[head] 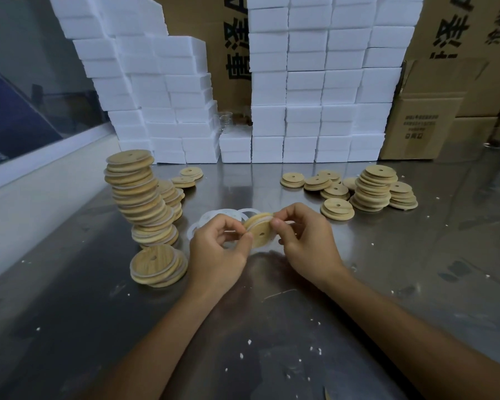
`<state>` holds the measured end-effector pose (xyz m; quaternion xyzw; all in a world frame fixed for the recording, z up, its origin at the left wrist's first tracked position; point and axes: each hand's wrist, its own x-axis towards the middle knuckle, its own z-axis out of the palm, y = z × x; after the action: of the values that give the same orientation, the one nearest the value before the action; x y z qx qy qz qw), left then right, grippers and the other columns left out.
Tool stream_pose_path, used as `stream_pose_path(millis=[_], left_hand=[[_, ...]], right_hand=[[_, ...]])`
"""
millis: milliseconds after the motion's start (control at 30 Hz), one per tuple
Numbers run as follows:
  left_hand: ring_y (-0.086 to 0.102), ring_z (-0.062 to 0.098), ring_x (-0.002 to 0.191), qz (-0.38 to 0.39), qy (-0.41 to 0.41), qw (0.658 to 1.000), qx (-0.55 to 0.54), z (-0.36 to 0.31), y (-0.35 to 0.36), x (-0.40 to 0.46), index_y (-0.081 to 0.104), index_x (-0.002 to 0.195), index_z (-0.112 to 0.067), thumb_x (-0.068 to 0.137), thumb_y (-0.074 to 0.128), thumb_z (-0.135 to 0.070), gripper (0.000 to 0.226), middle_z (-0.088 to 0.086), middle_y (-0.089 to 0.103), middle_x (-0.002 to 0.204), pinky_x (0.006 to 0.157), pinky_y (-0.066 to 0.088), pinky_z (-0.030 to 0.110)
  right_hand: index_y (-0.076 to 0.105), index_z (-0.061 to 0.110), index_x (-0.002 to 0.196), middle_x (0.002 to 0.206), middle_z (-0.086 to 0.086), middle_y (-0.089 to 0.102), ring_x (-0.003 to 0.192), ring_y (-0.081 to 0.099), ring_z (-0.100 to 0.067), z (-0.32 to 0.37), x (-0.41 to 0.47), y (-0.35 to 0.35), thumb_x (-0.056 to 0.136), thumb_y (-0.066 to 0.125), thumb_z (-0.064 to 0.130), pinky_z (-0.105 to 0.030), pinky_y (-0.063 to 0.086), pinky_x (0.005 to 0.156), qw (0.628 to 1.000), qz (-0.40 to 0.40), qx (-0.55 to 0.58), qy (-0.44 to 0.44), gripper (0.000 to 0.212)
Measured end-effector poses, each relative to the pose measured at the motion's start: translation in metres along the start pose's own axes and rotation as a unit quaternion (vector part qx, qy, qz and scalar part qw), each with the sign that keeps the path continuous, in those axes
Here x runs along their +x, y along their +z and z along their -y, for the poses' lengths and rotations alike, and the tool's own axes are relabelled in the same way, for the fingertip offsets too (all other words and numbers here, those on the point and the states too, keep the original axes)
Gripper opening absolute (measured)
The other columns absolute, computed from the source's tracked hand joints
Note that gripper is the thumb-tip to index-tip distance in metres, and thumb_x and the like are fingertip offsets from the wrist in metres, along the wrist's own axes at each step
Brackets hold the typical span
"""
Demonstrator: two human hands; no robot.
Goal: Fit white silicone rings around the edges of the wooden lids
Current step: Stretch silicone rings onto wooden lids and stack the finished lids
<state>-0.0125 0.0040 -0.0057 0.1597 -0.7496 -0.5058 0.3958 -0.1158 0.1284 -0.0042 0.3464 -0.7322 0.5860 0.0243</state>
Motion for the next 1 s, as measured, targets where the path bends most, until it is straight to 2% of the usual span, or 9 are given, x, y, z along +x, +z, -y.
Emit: stream_pose_path(millis=[67, 200, 267, 433, 567, 633, 700, 833, 1000], left_hand=[[0.070, 0.007, 0.076, -0.006, 0.049, 0.999, 0.023, -0.0015, -0.0003, -0.0015, 0.060, 0.073, -0.026, 0.078, 0.079, -0.007, 0.027, -0.012, 0.068, 0.075, 0.070, 0.055, 0.019], [0.070, 0.003, 0.078, -0.005, 0.087, 0.996, 0.031, -0.0037, -0.0010, -0.0018, 0.061, 0.078, -0.033, 0.081, 0.077, -0.008, 0.029, -0.015, 0.069, 0.081, 0.069, 0.053, 0.014], [0.070, 0.003, 0.077, -0.004, 0.076, 0.997, 0.030, -0.0036, -0.0012, -0.0006, 0.061, 0.074, -0.032, 0.080, 0.076, -0.004, 0.033, -0.016, 0.069, 0.078, 0.069, 0.052, 0.013], [0.070, 0.012, 0.082, -0.003, 0.066, 0.996, 0.057, -0.0021, -0.0043, 0.0023, 0.062, 0.071, -0.033, 0.076, 0.079, -0.001, 0.036, -0.008, 0.070, 0.081, 0.074, 0.055, 0.022], [0.070, 0.011, 0.081, 0.000, 0.071, 0.996, 0.057, -0.0027, -0.0033, 0.0010, 0.063, 0.069, -0.033, 0.075, 0.079, 0.000, 0.036, -0.008, 0.070, 0.078, 0.077, 0.057, 0.026], [0.071, 0.011, 0.078, -0.005, 0.049, 0.998, 0.042, -0.0018, -0.0033, 0.0017, 0.064, 0.067, -0.033, 0.075, 0.080, -0.001, 0.036, -0.010, 0.070, 0.075, 0.076, 0.059, 0.030], [0.072, 0.014, 0.076, -0.015, 0.008, 1.000, 0.000, -0.0010, -0.0048, 0.0040, 0.066, 0.065, -0.031, 0.076, 0.079, -0.001, 0.034, -0.006, 0.072, 0.075, 0.073, 0.060, 0.039], [0.074, 0.020, 0.078, -0.001, -0.049, 0.995, -0.082, -0.0050, -0.0046, 0.0049, 0.069, 0.066, -0.030, 0.077, 0.077, 0.001, 0.034, 0.001, 0.074, 0.077, 0.067, 0.062, 0.044], [0.075, 0.022, 0.079, 0.011, -0.085, 0.990, -0.112, -0.0077, -0.0026, 0.0028, 0.068, 0.064, -0.025, 0.078, 0.077, 0.000, 0.030, 0.003, 0.075, 0.079, 0.064, 0.061, 0.040]], right_hand=[[0.063, 0.019, 0.086, 0.080, 0.014, 0.068, 0.075, 0.065, -0.001, 0.0011, -0.0012, -0.0005, 0.094, 0.065, 0.015, -0.020, 0.051, 0.064, 0.998, -0.007, -0.041, -0.053, 0.009], [0.065, 0.015, 0.088, 0.085, 0.011, 0.070, 0.078, 0.064, -0.004, 0.0056, -0.0035, 0.0014, 0.092, 0.065, 0.011, -0.023, 0.052, 0.065, 0.989, 0.003, -0.085, -0.123, 0.006], [0.066, 0.014, 0.087, 0.085, 0.009, 0.071, 0.077, 0.064, -0.001, 0.0064, -0.0033, 0.0020, 0.091, 0.066, 0.009, -0.021, 0.053, 0.066, 0.991, 0.006, -0.073, -0.115, 0.007], [0.066, 0.019, 0.083, 0.085, 0.002, 0.073, 0.075, 0.067, -0.010, 0.0059, 0.0012, -0.0028, 0.090, 0.069, 0.008, -0.038, 0.058, 0.071, 0.996, 0.025, -0.054, -0.066, 0.013], [0.066, 0.021, 0.086, 0.087, 0.005, 0.072, 0.077, 0.067, -0.006, 0.0037, 0.0019, -0.0071, 0.091, 0.068, 0.010, -0.029, 0.059, 0.071, 0.994, 0.049, -0.062, -0.068, 0.012], [0.067, 0.020, 0.091, 0.087, 0.013, 0.069, 0.080, 0.065, 0.000, 0.0020, 0.0010, -0.0065, 0.092, 0.068, 0.014, -0.018, 0.055, 0.069, 0.993, 0.055, -0.066, -0.083, 0.006], [0.067, 0.019, 0.092, 0.085, 0.015, 0.068, 0.079, 0.066, 0.001, 0.0006, 0.0000, -0.0053, 0.092, 0.068, 0.016, -0.017, 0.054, 0.069, 0.994, 0.047, -0.053, -0.078, 0.003], [0.069, 0.009, 0.092, 0.084, 0.001, 0.072, 0.077, 0.069, -0.015, -0.0010, 0.0003, -0.0062, 0.093, 0.067, 0.015, -0.042, 0.060, 0.071, 0.999, 0.016, -0.001, -0.051, 0.007], [0.070, 0.013, 0.100, 0.091, 0.015, 0.071, 0.084, 0.069, -0.003, 0.0031, -0.0022, -0.0038, 0.095, 0.064, 0.017, -0.023, 0.058, 0.072, 0.996, 0.004, -0.007, -0.085, 0.009]])
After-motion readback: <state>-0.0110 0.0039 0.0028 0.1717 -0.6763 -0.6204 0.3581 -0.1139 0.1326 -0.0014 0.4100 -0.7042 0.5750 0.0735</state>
